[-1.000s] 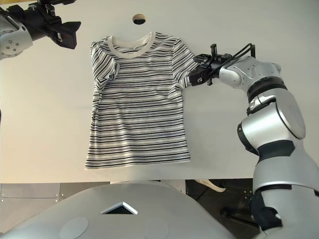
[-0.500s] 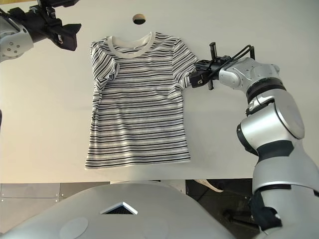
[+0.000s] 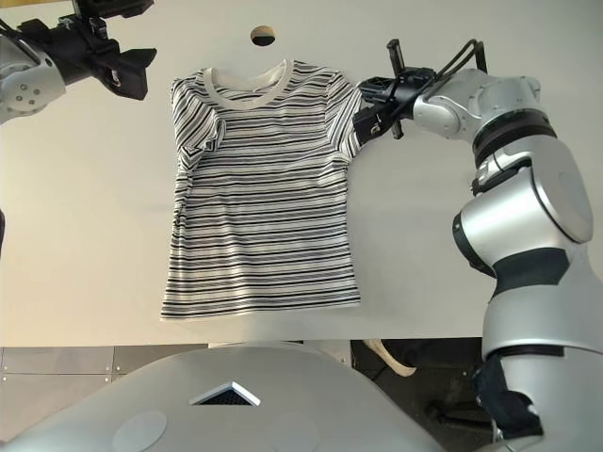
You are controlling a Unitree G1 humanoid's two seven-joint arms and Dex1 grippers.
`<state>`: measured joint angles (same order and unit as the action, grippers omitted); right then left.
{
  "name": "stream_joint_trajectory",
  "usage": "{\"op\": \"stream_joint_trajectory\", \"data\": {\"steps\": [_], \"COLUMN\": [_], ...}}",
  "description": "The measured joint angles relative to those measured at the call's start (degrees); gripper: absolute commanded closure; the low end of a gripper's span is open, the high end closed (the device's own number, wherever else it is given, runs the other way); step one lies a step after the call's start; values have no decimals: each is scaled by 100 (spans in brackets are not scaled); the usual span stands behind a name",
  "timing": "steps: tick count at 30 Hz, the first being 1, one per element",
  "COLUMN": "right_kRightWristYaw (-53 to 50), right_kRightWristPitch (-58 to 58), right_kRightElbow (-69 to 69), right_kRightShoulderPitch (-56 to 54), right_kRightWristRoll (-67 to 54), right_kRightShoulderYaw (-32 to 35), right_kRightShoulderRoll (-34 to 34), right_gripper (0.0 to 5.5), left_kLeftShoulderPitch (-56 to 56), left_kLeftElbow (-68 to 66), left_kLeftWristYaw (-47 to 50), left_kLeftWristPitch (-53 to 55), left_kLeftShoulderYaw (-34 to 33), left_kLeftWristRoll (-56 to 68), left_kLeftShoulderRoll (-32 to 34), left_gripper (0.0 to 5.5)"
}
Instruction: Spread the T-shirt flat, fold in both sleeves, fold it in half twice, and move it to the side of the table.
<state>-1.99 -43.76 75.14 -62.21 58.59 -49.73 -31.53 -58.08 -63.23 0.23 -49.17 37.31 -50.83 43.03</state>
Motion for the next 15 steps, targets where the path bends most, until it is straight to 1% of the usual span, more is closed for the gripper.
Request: {"op": "stream_joint_trajectory", "data": {"steps": [6,15], "right_kRightWristYaw": [-139,4], "right_kRightWristPitch": [-335,-500], "right_kRightElbow": [-117,-148], "right_kRightShoulderPitch": [-46,-46], "right_kRightWristRoll": [210,143], "right_kRightShoulderYaw": [-219,-187], "right_kRightShoulderRoll": [268,682], "right_gripper": [536,536], "left_kLeftShoulderPitch": [85,169], "left_kLeftElbow": [65,115], "left_kLeftWristYaw": [-9,-96], "left_kLeftWristPitch": [6,10], "left_kLeftShoulderYaw": [-1,-76], "left_kLeftWristRoll": [6,71], "left_kLeftShoulderRoll": [26,53], "left_gripper": [194,194]}}
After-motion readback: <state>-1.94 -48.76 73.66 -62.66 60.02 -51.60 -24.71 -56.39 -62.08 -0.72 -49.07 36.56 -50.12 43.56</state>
